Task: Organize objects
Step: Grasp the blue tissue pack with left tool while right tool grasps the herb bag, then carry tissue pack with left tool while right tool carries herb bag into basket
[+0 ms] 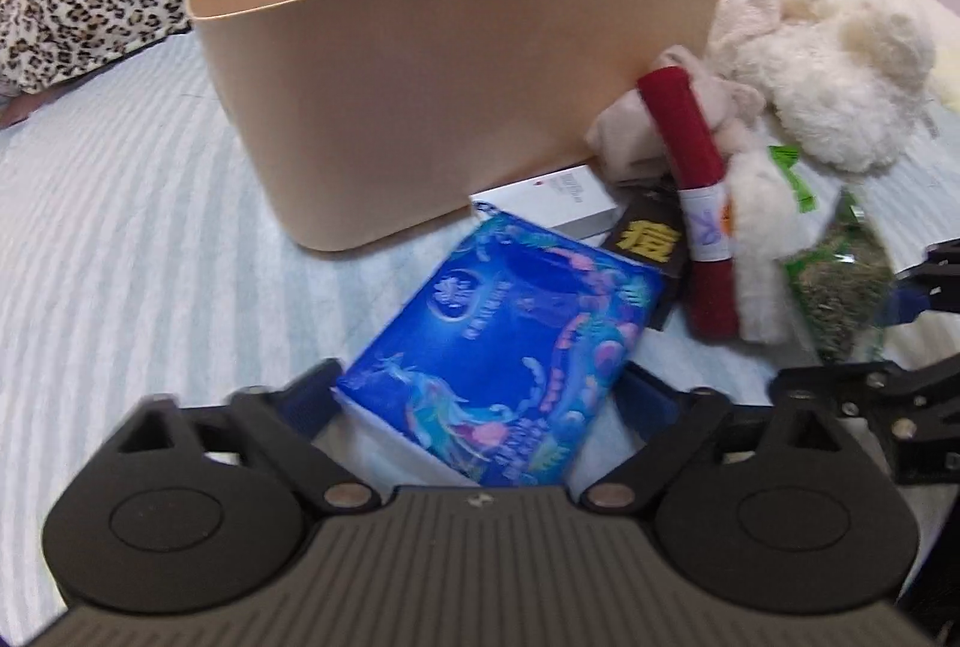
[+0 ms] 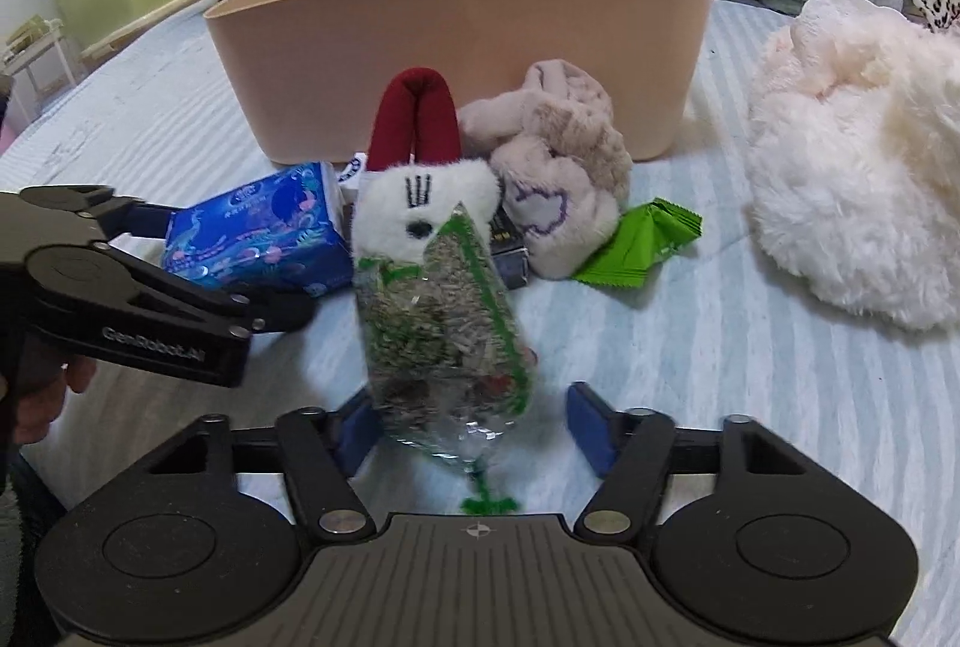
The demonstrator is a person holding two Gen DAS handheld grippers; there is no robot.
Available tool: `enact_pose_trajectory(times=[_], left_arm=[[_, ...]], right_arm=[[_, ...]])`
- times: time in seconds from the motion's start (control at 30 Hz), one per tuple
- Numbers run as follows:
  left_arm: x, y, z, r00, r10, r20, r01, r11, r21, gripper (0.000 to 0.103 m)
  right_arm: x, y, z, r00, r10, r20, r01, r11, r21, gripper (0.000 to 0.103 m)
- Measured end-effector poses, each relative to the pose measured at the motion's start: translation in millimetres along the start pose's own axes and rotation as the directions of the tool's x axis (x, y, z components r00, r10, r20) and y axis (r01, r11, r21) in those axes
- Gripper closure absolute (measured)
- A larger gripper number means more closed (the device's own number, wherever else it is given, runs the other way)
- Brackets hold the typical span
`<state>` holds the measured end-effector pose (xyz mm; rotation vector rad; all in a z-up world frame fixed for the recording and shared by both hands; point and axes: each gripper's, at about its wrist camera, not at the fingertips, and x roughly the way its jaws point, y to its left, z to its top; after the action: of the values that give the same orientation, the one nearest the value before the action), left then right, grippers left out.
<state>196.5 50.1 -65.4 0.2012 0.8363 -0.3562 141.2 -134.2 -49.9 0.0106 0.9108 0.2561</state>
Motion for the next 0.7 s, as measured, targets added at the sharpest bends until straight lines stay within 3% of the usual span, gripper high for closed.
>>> enact_pose_trajectory(times=[0.07, 0.33, 0.6, 0.7], left_arm=[[-2, -2, -1, 1.000, 0.007, 0.000, -0.007, 1.000, -0.005, 0.017], [-21, -4, -9, 1.000, 0.015, -0.006, -0.015, 0.999, -0.052, 0.030], [-45, -9, -13, 0.999, 0.054, 0.004, -0.054, 0.994, -0.096, 0.031], [-65, -8, -5, 0.997, 0.069, 0.043, -0.063, 0.992, -0.110, 0.031]], right_arm=[[-2, 0, 0, 1.000, 0.014, 0.001, -0.014, 1.000, -0.008, 0.064], [-16, 1, -5, 0.999, 0.052, 0.005, -0.052, 0.998, -0.019, 0.066], [-42, -4, -7, 0.997, 0.054, 0.052, -0.054, 0.999, 0.002, 0.067], [-53, -7, -1, 0.996, 0.049, 0.080, -0.049, 0.999, 0.007, 0.067]])
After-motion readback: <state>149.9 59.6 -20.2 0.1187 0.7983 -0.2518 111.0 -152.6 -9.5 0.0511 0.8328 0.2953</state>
